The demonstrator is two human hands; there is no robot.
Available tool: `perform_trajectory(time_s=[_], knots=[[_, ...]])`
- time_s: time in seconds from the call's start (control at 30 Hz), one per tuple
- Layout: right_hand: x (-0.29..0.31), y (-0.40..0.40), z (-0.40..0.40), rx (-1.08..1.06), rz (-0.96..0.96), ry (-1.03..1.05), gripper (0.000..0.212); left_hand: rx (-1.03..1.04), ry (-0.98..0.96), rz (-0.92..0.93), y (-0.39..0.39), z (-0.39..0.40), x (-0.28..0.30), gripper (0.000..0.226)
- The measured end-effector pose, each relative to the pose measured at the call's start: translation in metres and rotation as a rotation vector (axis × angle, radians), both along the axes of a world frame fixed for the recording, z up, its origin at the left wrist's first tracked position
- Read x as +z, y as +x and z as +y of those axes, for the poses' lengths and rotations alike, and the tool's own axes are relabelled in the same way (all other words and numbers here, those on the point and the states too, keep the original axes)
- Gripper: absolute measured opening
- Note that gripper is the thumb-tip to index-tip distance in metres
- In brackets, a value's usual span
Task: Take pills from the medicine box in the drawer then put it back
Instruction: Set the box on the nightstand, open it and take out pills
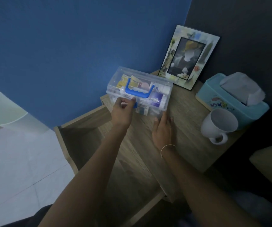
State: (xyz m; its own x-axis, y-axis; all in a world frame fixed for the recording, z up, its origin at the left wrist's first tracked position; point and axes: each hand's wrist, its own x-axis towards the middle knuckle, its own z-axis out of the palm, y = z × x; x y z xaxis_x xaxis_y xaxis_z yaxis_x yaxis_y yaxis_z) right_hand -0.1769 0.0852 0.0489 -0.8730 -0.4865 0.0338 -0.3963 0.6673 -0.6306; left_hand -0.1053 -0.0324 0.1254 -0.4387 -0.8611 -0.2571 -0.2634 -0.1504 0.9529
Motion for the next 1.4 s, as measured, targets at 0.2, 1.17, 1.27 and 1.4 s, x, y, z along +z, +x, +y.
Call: perform_trajectory(time_s=[0.2, 1.17, 1.27, 1.4], knots=[[-0.003, 0.0, 0.0, -0.004, -0.011, -0.03, 0.053, -0.008, -0.037, 0.068, 0.006, -0.005, -0.01, 0.013], [0.122, -0.088, -0.048, -0.104, -0.123, -0.867, 0.033, -0.309, -0.479, -0.049, -0.033, -0.106, 0.057, 0.054], [0.119, -0.106, -0.055, -0.061, -0.116, -0.788, 0.045, -0.415, -0.491, -0.174, -0.041, -0.112, 0.05, 0.056], [0.11, -0.124, -0.059, -0.065, -0.082, -0.64, 0.049, -0.457, -0.52, -0.184, -0.044, -0.11, 0.043, 0.061]])
